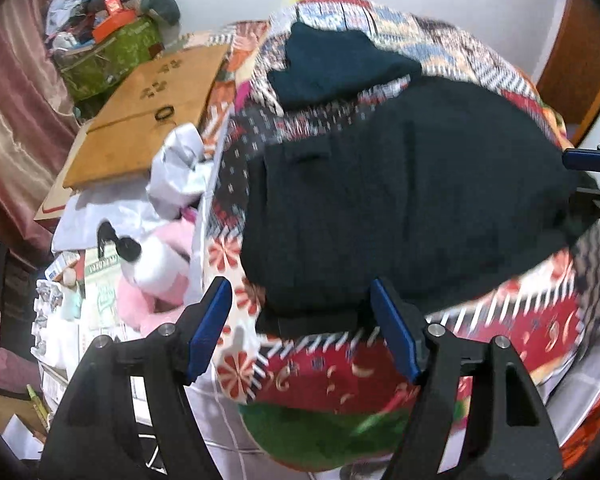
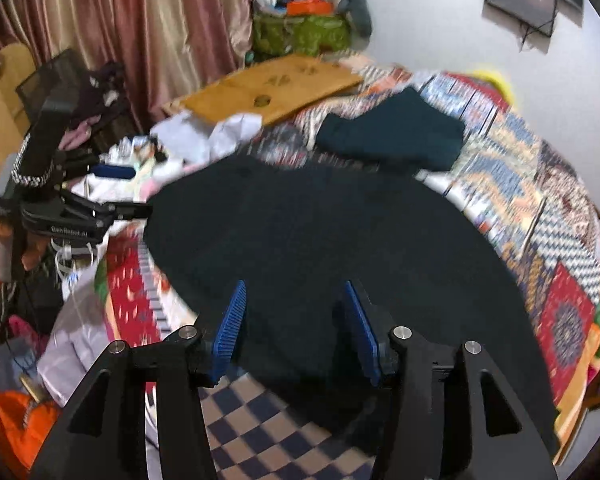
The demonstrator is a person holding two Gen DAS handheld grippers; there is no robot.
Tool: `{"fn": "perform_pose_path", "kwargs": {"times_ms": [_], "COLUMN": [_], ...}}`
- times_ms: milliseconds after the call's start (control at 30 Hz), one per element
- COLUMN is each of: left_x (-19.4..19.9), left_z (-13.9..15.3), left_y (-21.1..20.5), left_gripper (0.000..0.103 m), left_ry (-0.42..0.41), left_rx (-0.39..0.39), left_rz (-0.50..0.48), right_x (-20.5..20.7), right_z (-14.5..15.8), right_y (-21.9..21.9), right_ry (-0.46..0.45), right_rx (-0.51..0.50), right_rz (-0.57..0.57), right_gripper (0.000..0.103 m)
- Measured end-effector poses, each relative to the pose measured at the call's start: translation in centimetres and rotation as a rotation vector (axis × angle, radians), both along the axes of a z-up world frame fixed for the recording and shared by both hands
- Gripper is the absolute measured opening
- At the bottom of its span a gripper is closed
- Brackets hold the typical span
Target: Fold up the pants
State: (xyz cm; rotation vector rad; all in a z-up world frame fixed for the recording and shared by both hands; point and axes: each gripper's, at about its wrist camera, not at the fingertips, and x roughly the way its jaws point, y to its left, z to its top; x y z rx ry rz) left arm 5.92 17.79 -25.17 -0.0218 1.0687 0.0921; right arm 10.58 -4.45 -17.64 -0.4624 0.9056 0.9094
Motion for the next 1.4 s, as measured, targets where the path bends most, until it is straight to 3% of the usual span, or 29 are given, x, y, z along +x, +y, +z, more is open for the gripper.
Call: {"fn": "perform_pose_path", "kwargs": {"times_ms": [200, 333, 400, 467, 533, 633, 667, 933, 1100, 1200, 1400], "left_x": [-0.1, 1.4, 2.0, 2.4, 2.5, 2.3, 2.2, 0.4, -0.6, -1.0, -1.9], "left_z": [-1.4, -2.3, -2.7, -2.8, -3.0, -2.8, -2.5, 1.5, -0.8, -2.7, -0.3], "left_y": [0.1, -0.4, -0.5, -0.3, -0.2, 0.0, 0.1, 1.0, 1.3, 1.0, 1.5], "left_gripper": [0.08, 0.081, 0.08, 0.075, 0.048, 0.031, 0.03, 0.024, 0.025, 0.028, 0.029], "left_ry": [-0.007, -0.008, -0.009, -0.017, -0.022, -0.03, -0.036, -0.12, -0.05, -0.001, -0.026], "left_rx": [0.007, 0.032, 0.042, 0.031, -0.003, -0.007, -0.012, -0.014, -0.066, -0.077, -0.038], "left_rz": [0.002, -0.041, -0.052, -0.051, -0.064, -0.045, -0.035, 0.004, 0.024, 0.069, 0.108], "right_x": [-0.6, -0.2, -0.4, -0.3, -0.2, -0.1, -0.1, -1.3, -1.7, -1.9, -1.8], "right_z": [-2.1, -2.4, -2.6, -2.7, -2.5, -2.2, -2.1, -0.5, -2.0, -2.4, 0.5], "right_y": [0.9, 1.5, 1.7, 1.9, 1.9, 1.7, 1.7, 1.4, 1.6, 1.7, 0.6], "right_ry": [0.013, 0.038, 0.051, 0.062, 0.079, 0.109, 0.118, 0.095, 0.132, 0.138, 0.103], "right_rx": [-0.037, -0.024, -0.01, 0.0, 0.025, 0.055, 0.064, 0.091, 0.07, 0.058, 0.098], "right_rz": [0.016, 0.02, 0.016, 0.018, 0.012, 0.008, 0.006, 0.038, 0.042, 0.034, 0.02], "right_gripper": [0.047, 0.047, 0.04, 0.028, 0.017, 0.011, 0.011, 0.01, 0.01, 0.016, 0.026]}}
